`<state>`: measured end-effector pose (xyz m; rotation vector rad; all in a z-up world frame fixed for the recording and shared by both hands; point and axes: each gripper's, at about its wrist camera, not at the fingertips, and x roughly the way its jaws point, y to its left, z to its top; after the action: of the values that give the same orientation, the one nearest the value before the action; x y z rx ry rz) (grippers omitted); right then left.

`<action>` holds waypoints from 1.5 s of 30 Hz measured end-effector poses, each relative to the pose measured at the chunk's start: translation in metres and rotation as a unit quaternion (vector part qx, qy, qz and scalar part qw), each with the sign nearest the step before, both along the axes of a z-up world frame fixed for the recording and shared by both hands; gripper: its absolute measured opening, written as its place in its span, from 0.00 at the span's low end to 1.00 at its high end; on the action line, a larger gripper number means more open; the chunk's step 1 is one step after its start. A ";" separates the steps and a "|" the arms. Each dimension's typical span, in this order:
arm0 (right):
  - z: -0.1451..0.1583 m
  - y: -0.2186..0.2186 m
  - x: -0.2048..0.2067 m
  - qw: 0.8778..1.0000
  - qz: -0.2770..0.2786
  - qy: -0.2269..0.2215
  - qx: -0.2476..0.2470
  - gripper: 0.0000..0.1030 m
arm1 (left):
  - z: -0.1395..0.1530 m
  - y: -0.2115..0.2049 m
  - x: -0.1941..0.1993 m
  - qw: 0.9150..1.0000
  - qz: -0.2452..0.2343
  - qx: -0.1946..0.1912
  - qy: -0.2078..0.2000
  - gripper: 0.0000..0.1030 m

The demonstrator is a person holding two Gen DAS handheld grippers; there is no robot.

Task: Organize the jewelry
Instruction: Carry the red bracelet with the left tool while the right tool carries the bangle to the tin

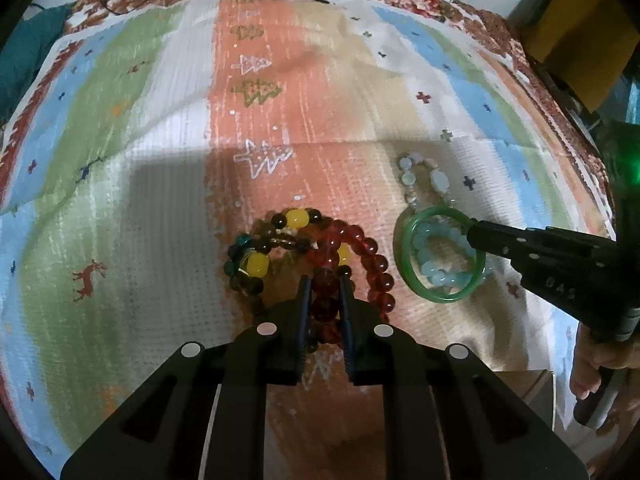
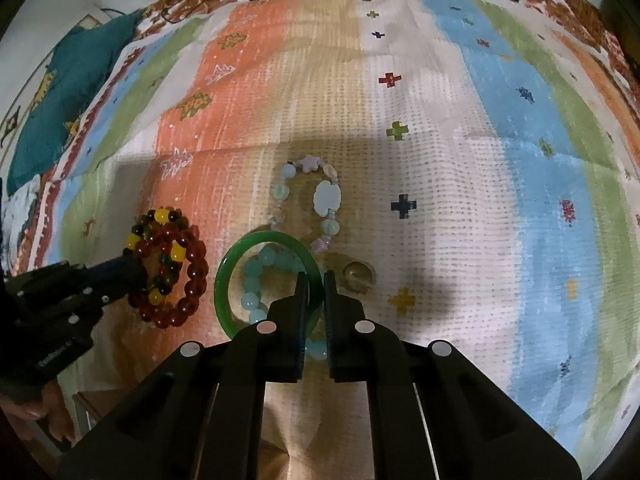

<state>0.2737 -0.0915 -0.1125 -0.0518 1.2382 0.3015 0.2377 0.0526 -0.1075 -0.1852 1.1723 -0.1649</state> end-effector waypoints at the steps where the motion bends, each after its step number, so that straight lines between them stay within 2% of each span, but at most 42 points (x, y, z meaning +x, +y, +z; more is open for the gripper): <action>1: 0.002 0.000 -0.001 1.000 0.001 -0.002 0.000 0.08 | 0.002 -0.001 -0.001 1.000 -0.001 0.001 -0.002 0.13; 7: 0.020 0.001 -0.011 1.000 0.011 -0.024 0.010 0.09 | 0.017 -0.012 -0.006 1.000 -0.010 -0.001 -0.018 0.13; 10: 0.028 -0.001 -0.017 0.999 0.003 -0.040 0.001 0.09 | 0.024 -0.015 -0.009 1.000 -0.012 -0.005 -0.027 0.13; 16: 0.032 0.000 -0.027 0.999 0.017 -0.046 -0.017 0.09 | 0.039 -0.027 -0.017 0.999 -0.018 0.004 -0.044 0.13; 32: 0.058 0.004 -0.055 0.996 0.033 -0.084 -0.019 0.09 | 0.063 -0.027 -0.037 0.996 0.013 0.032 -0.082 0.13; 45: 0.086 -0.007 -0.077 0.993 0.032 -0.115 0.003 0.09 | 0.088 -0.023 -0.060 0.994 0.026 0.020 -0.107 0.13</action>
<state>0.1965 -0.0981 -0.0266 -0.1184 1.0073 0.3456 0.1773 0.0299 -0.0193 -0.1591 0.9565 -0.1130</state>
